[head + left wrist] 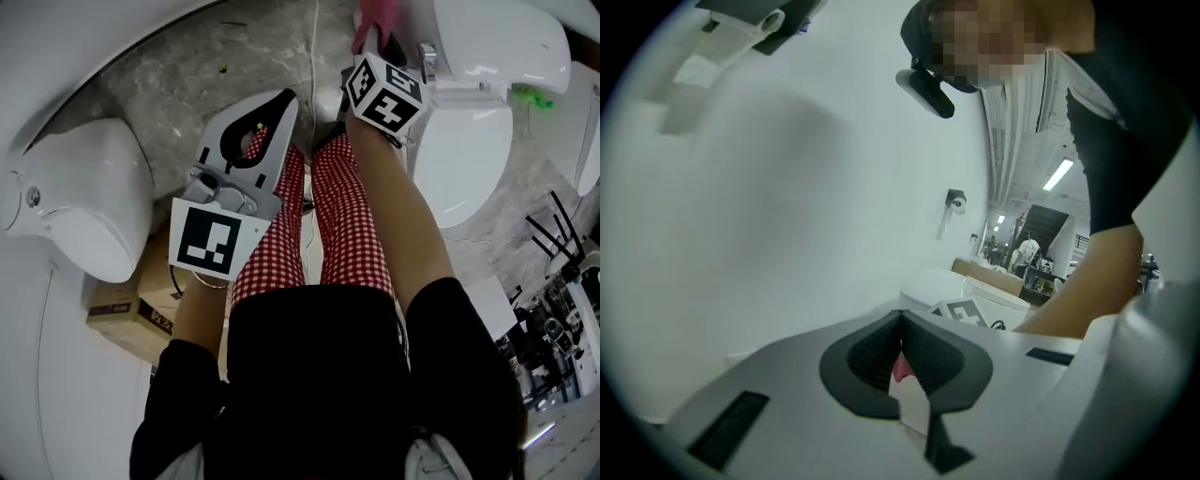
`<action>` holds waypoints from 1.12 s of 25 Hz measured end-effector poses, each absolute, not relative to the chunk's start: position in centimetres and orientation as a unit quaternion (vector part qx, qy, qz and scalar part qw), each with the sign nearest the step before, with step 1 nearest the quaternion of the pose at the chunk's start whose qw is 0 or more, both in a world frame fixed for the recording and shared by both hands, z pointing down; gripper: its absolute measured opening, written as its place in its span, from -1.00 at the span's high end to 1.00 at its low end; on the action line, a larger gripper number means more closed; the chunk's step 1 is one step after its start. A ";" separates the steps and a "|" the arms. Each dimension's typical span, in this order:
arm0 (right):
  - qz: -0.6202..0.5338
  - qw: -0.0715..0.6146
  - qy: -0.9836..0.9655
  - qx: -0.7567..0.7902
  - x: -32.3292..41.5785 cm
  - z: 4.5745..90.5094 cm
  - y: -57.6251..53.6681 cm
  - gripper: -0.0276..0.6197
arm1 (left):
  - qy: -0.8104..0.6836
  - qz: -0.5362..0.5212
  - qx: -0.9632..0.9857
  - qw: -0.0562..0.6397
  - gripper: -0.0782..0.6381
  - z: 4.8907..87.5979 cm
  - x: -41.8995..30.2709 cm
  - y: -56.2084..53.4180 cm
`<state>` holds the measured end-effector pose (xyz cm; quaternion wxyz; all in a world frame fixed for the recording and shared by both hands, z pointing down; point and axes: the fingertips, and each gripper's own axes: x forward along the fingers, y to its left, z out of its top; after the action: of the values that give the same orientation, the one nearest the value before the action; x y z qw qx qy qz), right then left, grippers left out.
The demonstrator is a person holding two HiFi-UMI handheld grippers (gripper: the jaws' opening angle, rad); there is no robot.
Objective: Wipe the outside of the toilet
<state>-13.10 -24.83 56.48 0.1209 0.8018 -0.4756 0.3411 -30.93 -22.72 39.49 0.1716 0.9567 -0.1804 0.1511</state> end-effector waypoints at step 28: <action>0.421 -0.090 -0.265 0.863 -8.5 59.6 -19.9 0.75 | -0.166 0.150 0.958 0.180 0.76 39.4 -30.0 -22.4</action>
<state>-8.51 -19.88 59.57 -0.0900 0.8629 -0.2646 0.4212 -29.99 -22.44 39.42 0.1800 0.9580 -0.1656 0.1495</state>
